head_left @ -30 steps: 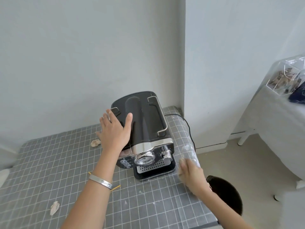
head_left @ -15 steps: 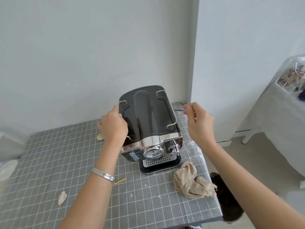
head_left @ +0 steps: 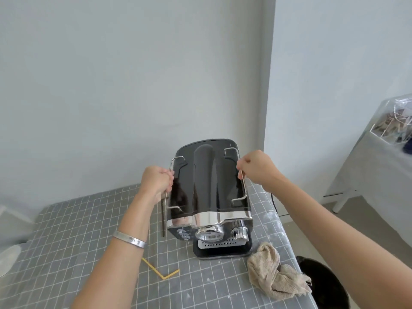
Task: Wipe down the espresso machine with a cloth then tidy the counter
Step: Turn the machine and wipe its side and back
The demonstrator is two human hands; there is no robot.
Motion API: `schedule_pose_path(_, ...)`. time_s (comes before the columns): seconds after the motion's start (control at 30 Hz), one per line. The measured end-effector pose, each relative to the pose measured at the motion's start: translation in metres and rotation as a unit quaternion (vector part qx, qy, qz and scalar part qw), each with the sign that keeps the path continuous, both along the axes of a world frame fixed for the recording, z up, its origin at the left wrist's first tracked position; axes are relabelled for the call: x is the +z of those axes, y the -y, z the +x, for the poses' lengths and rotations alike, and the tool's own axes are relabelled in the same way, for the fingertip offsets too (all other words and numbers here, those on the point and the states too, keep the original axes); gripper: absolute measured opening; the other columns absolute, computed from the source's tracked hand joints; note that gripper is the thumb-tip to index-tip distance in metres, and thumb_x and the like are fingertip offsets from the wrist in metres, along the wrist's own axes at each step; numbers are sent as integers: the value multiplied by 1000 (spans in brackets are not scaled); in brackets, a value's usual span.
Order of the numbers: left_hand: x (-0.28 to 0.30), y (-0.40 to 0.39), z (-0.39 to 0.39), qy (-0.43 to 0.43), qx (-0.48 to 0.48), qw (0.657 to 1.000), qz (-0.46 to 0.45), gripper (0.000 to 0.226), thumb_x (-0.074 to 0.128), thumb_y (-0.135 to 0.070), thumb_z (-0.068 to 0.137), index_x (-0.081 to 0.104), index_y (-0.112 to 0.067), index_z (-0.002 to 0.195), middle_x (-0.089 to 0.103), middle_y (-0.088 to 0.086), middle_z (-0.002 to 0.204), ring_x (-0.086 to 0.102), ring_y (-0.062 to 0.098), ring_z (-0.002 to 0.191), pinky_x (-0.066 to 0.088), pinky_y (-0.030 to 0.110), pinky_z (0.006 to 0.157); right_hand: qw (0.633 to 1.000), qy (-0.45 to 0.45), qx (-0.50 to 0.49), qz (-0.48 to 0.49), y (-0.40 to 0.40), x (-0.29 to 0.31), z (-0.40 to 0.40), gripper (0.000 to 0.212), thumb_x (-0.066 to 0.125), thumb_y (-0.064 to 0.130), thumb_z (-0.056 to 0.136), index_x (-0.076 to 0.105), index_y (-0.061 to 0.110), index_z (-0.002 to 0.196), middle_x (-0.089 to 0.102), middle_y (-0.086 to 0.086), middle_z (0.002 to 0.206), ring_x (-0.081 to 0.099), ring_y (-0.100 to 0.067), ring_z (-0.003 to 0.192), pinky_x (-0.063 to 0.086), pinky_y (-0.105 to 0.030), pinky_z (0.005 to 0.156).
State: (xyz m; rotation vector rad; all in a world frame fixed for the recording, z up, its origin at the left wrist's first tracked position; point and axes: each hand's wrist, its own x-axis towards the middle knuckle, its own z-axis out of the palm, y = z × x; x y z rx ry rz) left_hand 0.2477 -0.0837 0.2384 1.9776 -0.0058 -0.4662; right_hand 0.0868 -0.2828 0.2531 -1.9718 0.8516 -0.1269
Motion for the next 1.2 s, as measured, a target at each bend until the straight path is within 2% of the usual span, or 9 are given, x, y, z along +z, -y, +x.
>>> schedule_pose_path(0.07, 6, 7, 9, -4, -16, 1000, -6, 20, 37, 13, 93, 55, 3, 92, 52, 11, 73, 44, 5, 34, 24, 11, 30, 998, 32, -24, 51, -11, -5, -9, 32, 49, 7, 95, 61, 5, 65, 71, -8, 68, 54, -14, 52, 37, -22, 49)
schedule_pose_path(0.2, 20, 28, 28, 38, -55, 996, 51, 28, 42, 15, 87, 55, -2, 70, 56, 7, 75, 39, -3, 23, 24, 7, 30, 976, 98, -71, 181, -42, -4, -27, 24, 48, 5, 97, 62, -7, 82, 74, -18, 75, 55, -3, 37, 37, -18, 37)
schedule_pose_path(0.27, 28, 39, 34, 76, -72, 991, 88, 23, 44, 10, 89, 62, -1, 79, 61, 4, 79, 45, -2, 34, 32, 11, 36, 958, 121, -80, 249, -62, -2, -32, 20, 49, 8, 98, 62, -6, 89, 76, -13, 73, 59, -6, 40, 39, -17, 37)
schedule_pose_path(0.43, 35, 67, 40, 130, -158, 969, 141, 25, 44, 4, 91, 68, 0, 97, 63, 4, 95, 48, 5, 63, 44, 26, 84, 903, 152, -97, 389, -105, -8, -35, 18, 51, 9, 99, 58, 2, 84, 78, -10, 75, 67, -13, 49, 39, -17, 36)
schedule_pose_path(0.6, 21, 78, 43, 148, -222, 951, 158, 23, 46, 5, 93, 68, 6, 99, 66, 6, 99, 56, 16, 89, 41, 23, 85, 887, 145, -107, 425, -122, -18, -32, 19, 49, 5, 97, 62, 4, 83, 78, -9, 76, 70, -16, 56, 40, -17, 37)
schedule_pose_path(0.8, 7, 79, 44, 187, -230, 940, 165, 26, 46, -3, 94, 70, -11, 88, 65, 5, 89, 57, 17, 88, 37, 22, 82, 893, 155, -102, 411, -122, -22, -35, 18, 48, 12, 101, 61, 3, 92, 79, -9, 84, 72, -18, 56, 37, -17, 35)
schedule_pose_path(1.0, 0, 69, 30, 262, -215, 924, 178, 26, 46, -5, 95, 72, -8, 101, 71, 6, 110, 63, 23, 107, 44, 28, 93, 933, 150, -26, 327, -120, -32, -49, 21, 50, 25, 99, 62, 8, 97, 79, -1, 90, 73, -19, 59, 41, -16, 36)
schedule_pose_path(1.1, 7, 62, 3, 332, -227, 889, 221, 32, 45, -8, 97, 65, -8, 121, 64, 13, 126, 57, 31, 119, 40, 35, 102, 956, 150, 27, 249, -117, -57, -72, 20, 54, 28, 95, 66, 13, 90, 78, 2, 86, 73, -12, 61, 49, -20, 43)
schedule_pose_path(1.2, 6, 52, -54, 421, -298, 841, 163, 38, 39, -18, 101, 53, -10, 136, 51, 11, 141, 45, 26, 133, 31, 33, 110, 991, 82, -57, 90, -114, -115, -113, 19, 53, 22, 98, 64, 15, 84, 72, -1, 74, 70, -11, 63, 60, -31, 62)
